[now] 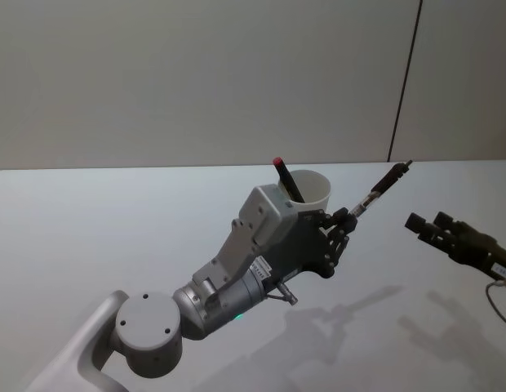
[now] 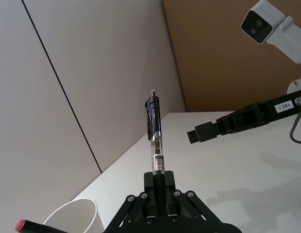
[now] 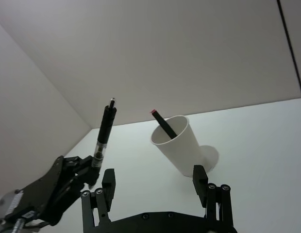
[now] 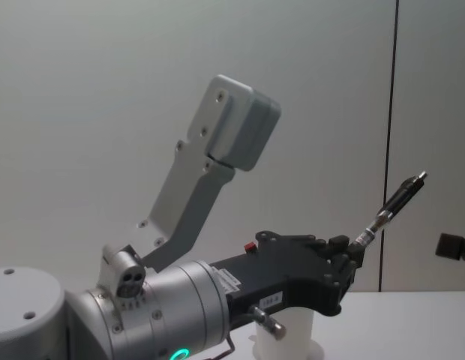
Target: Place the pen into the pen holder.
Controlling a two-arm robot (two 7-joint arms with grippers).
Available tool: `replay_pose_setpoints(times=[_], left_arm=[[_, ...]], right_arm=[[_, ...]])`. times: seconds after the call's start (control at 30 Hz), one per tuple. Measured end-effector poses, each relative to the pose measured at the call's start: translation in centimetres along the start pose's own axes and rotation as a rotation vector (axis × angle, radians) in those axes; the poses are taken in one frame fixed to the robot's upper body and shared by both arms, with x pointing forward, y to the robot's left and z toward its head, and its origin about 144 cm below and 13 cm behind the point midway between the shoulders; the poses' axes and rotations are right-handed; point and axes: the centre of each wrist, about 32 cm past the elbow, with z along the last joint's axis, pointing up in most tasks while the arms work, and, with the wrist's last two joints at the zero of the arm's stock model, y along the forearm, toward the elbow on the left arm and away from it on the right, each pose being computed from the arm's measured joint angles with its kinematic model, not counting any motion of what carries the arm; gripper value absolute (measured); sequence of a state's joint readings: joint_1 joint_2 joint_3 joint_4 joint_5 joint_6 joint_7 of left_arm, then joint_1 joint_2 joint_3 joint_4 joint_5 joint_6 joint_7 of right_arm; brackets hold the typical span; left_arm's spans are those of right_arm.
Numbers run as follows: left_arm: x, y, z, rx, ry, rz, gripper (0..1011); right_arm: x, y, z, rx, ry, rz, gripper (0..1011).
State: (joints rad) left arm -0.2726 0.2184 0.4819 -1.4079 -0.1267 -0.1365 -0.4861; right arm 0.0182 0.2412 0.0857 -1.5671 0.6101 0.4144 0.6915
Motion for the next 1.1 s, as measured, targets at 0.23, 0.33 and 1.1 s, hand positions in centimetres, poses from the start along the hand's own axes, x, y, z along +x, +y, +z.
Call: replay_pose_setpoints(times=[0.23, 0.33, 1.1], left_arm=[[0.0, 0.0, 0.0, 0.0, 0.0, 0.0, 131], [0.0, 0.0, 0.0, 0.0, 0.0, 0.0, 131], [0.0, 0.0, 0.0, 0.0, 0.0, 0.0, 131]], right_arm=[[-0.7, 0.3, -0.3, 0.005, 0.079, 0.044, 1002], [-1.2, 0.4, -0.4, 0.012, 0.103, 0.055, 1002], [-5.2, 1.3, 0.2, 0.076, 0.178, 0.007, 1002]])
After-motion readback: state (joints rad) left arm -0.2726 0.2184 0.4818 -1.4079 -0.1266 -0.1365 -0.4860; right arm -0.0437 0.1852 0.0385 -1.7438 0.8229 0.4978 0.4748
